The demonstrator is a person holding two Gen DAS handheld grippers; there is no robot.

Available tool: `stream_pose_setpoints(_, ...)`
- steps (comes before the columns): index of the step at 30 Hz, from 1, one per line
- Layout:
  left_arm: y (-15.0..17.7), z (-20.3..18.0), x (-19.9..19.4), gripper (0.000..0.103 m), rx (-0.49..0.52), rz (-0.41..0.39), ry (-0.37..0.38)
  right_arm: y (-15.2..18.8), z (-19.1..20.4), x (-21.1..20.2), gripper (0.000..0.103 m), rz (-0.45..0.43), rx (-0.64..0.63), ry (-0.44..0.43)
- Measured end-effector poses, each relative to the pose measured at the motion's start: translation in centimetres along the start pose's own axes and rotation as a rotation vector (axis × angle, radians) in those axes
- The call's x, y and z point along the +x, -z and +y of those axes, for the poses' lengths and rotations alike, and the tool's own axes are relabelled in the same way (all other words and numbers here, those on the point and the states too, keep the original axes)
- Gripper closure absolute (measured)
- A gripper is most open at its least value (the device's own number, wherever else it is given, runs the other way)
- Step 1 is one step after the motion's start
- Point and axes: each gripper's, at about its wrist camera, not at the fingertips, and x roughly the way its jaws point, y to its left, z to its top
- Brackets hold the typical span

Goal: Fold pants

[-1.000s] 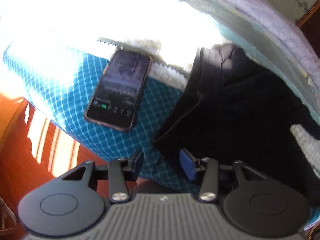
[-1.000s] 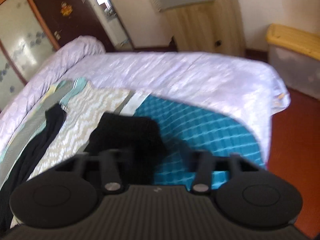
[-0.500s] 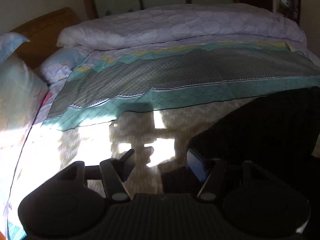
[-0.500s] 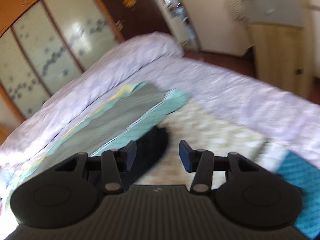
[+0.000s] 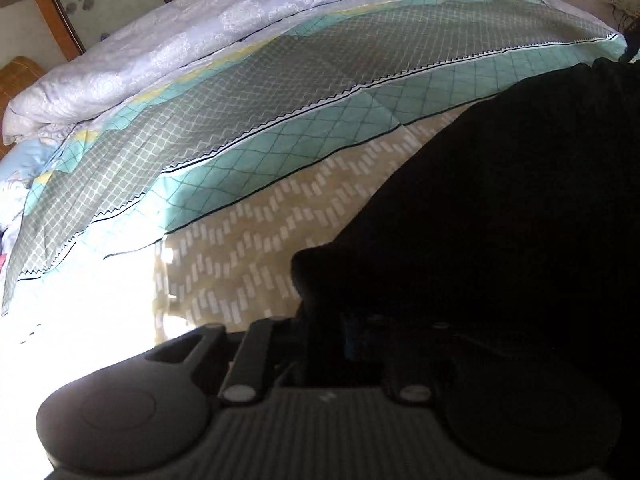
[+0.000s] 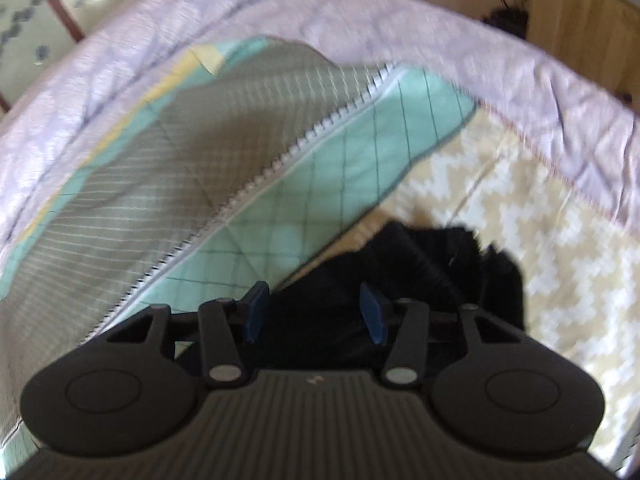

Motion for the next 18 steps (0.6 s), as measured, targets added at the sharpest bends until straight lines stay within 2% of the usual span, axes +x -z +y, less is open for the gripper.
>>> stream_pose_setpoints(1, 0.0, -0.2, -0.8, 0.094, -0.002, -0.011, -0.02, 0.4, -0.1, 1.2, 0.063, 0.015, 0.015, 0.02)
stream_pose_setpoints(2, 0.1, -0.1, -1.8, 0.095, -0.018, -0.029, -0.024, 0.8, 0.0, 1.5, 0.075, -0.026, 0.003, 0.046)
stream_pose_setpoints(3, 0.3, 0.1, -3.0, 0.095, -0.041, -0.052, -0.02, 1.0, 0.2, 1.4, 0.08, -0.06, -0.021, 0.064)
stream_pose_setpoints(4, 0.5, 0.4, -4.4, 0.095, -0.062, -0.078, -0.016, 1.1, 0.2, 1.4, 0.097, -0.075, -0.035, 0.062)
stream_pose_setpoints(5, 0.8, 0.7, -6.1, 0.095, -0.078, -0.112, -0.018, 1.0, 0.0, 1.1, 0.1, -0.08, -0.032, 0.057)
stream_pose_setpoints(8, 2.2, 1.4, -11.3, 0.095, -0.125, -0.193, -0.031, 0.5, -1.0, -1.1, 0.1, -0.143, 0.011, 0.016)
stream_pose_setpoints(11, 3.9, 1.4, -15.9, 0.095, -0.154, -0.254, -0.044, 0.5, -2.8, -5.0, 0.1, -0.208, 0.063, -0.071)
stream_pose_setpoints(15, 6.7, 0.0, -21.0, 0.095, -0.174, -0.29, -0.035, 1.3, -6.7, -11.4, 0.1, -0.263, 0.115, -0.167)
stream_pose_setpoints(18, 9.2, -2.0, -23.8, 0.095, -0.15, -0.302, -0.034, 3.4, -11.1, -16.7, 0.1, -0.301, 0.155, -0.233)
